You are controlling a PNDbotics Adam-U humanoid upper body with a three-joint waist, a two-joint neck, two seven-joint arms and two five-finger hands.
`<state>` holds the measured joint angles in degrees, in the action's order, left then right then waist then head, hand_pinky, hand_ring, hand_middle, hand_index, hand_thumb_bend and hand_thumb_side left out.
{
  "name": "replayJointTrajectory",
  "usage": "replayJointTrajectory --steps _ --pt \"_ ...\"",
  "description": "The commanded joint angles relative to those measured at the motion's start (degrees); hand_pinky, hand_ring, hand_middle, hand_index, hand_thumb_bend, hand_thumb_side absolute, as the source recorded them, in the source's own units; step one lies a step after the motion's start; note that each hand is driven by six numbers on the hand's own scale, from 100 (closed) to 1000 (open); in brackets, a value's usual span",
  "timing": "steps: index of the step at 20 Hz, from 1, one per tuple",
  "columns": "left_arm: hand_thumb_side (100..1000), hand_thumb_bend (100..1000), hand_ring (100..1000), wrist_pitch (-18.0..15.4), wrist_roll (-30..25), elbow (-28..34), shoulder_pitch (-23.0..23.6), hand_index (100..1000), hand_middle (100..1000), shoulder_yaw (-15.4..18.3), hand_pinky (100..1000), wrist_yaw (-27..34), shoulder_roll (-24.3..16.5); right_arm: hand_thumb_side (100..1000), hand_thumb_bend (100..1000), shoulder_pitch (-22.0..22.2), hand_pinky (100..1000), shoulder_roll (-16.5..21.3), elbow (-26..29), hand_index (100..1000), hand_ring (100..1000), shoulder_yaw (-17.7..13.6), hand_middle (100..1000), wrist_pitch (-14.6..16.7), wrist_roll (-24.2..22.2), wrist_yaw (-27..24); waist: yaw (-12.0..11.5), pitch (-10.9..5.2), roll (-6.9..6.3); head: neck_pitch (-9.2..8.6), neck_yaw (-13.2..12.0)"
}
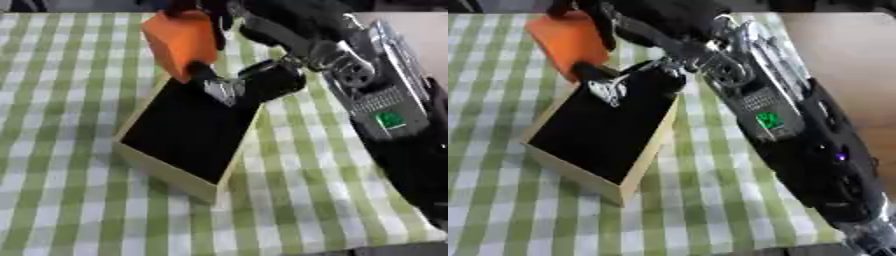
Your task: Pick up objects on the table and place them in the box.
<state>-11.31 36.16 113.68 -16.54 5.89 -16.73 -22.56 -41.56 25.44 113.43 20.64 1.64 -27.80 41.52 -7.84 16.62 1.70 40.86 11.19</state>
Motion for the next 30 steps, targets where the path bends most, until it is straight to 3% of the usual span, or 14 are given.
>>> replayJointTrajectory --steps 1,13,15,17,22,25,30 --pt "607 430 706 0.1 0.2 0.9 -0.1 755 750 0.6 756 -0.2 -0.4 393 100 0.6 526 0.5 1.2 488 564 0.1 385 -0.4 0.3 1.0 -0.1 -0.73 -0.31 -0.63 -0.2" --pt "612 425 702 0.2 0.1 0.9 -0.1 751 749 0.5 755 0.0 0.4 457 100 6.9 491 -0.5 -0.6 497 557 1.8 391 -1.4 0.4 -0.4 -0.5 0.26 -0.35 -1.30 0.2" --pt "612 425 701 0.3 0.1 0.9 -0.2 751 748 0.5 755 0.0 0.5 466 100 7.3 531 -0.6 -0.9 529 580 2.2 417 -0.9 0.3 -0.2 -0.4 0.37 -0.37 -1.27 0.3" --pt "613 424 701 0.3 0.1 0.9 -0.2 751 748 0.5 755 0.1 0.6 487 100 7.4 611 -0.6 -1.2 658 656 2.5 535 -0.2 0.1 0.7 -0.4 0.45 -0.40 -1.25 0.3" --pt "614 424 700 0.3 -0.1 0.9 -0.3 751 748 0.4 755 0.2 0.7 501 100 6.9 743 -0.7 -2.4 775 795 2.7 726 2.1 -1.8 4.9 -0.4 0.55 -0.48 -1.33 0.4" --pt "613 424 700 0.3 -0.2 0.9 -0.4 751 748 0.4 755 0.2 0.7 551 177 6.5 824 -0.8 -2.4 833 881 2.3 793 3.4 -2.4 7.8 -0.3 0.51 -0.51 -1.36 0.4" --pt "612 426 701 0.2 -0.2 0.9 -0.5 752 748 0.4 755 0.2 0.7 558 237 5.7 900 -0.6 -1.8 863 941 1.8 834 5.7 -5.0 12.0 -0.1 0.27 -0.49 -1.60 0.4"
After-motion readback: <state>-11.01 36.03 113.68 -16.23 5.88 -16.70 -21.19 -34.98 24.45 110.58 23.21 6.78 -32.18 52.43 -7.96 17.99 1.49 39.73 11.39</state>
